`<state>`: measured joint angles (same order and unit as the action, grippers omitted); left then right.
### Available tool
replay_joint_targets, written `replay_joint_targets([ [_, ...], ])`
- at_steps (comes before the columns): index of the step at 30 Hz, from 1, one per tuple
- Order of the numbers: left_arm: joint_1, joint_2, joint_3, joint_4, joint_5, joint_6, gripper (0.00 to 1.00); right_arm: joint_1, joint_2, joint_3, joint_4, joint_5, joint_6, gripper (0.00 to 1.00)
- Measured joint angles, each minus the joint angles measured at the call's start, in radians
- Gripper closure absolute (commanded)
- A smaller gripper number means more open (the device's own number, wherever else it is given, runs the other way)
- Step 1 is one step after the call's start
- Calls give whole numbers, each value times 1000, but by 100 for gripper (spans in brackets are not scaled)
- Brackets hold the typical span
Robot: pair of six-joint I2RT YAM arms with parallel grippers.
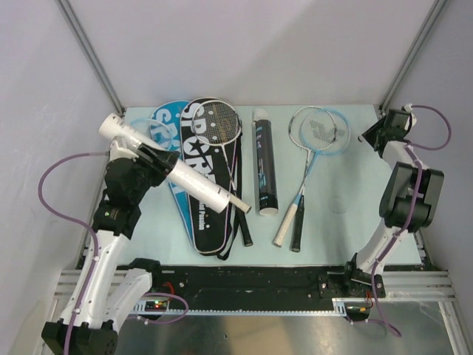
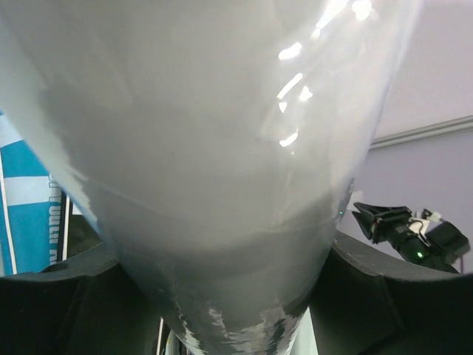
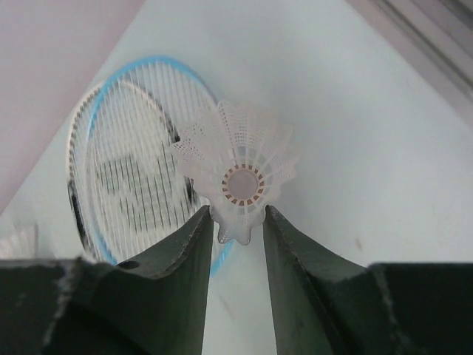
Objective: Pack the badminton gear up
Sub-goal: Pick up the shuttlecock from the corner of the board, then place the shuttlecock at the center of the board.
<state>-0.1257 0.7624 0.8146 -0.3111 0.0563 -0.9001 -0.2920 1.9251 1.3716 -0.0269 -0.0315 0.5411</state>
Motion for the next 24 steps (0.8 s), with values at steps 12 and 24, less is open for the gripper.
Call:
replay_joint_targets([
  [12,-53,-72,-70,-14,-39,27,47,179,-467,-458,-166,3,68,58],
  [24,-120,-102,-69,-62,-112,92,47,192,-576,-594,-219,-116,104,42],
])
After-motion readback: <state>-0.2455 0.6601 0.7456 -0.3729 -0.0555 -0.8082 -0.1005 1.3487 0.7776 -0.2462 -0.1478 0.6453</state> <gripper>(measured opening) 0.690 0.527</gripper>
